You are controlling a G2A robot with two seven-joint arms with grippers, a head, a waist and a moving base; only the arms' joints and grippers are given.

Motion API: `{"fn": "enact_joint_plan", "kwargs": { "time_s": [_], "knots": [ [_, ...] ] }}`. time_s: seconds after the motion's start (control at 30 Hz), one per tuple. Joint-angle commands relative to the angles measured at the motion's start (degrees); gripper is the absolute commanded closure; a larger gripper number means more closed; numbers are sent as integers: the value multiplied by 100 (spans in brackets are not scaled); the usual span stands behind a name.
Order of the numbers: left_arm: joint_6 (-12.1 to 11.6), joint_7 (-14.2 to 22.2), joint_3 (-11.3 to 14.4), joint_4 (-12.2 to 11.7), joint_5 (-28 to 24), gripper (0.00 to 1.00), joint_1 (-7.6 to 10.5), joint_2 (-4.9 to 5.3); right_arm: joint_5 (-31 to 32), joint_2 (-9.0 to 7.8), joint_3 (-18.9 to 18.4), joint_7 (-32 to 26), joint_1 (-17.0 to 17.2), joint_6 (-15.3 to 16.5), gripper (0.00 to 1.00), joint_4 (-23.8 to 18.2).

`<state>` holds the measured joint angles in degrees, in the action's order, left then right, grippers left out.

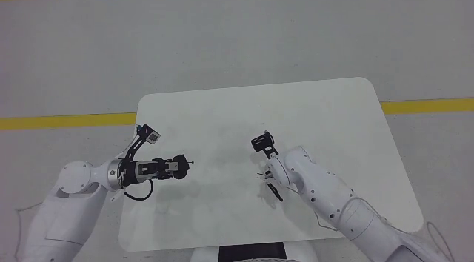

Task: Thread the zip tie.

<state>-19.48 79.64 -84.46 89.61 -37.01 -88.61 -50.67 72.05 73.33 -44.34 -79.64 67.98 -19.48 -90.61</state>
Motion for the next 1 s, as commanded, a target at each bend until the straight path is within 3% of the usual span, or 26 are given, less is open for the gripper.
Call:
{"fn": "enact_joint_plan", "kwargs": {
  "time_s": [0.0,0.6,0.8,0.97],
  "knots": [
    [0,0,0,0,0,100,0,0,18,19,-20,0,10,0,70,6],
    [0,0,0,0,0,100,0,0,642,126,-131,0,261,0,75,-373],
    [0,0,0,0,0,100,0,0,806,107,-8,0,289,43,100,-493],
    [0,0,0,0,0,100,0,0,1123,74,143,0,314,256,100,-648]
  ]
}}
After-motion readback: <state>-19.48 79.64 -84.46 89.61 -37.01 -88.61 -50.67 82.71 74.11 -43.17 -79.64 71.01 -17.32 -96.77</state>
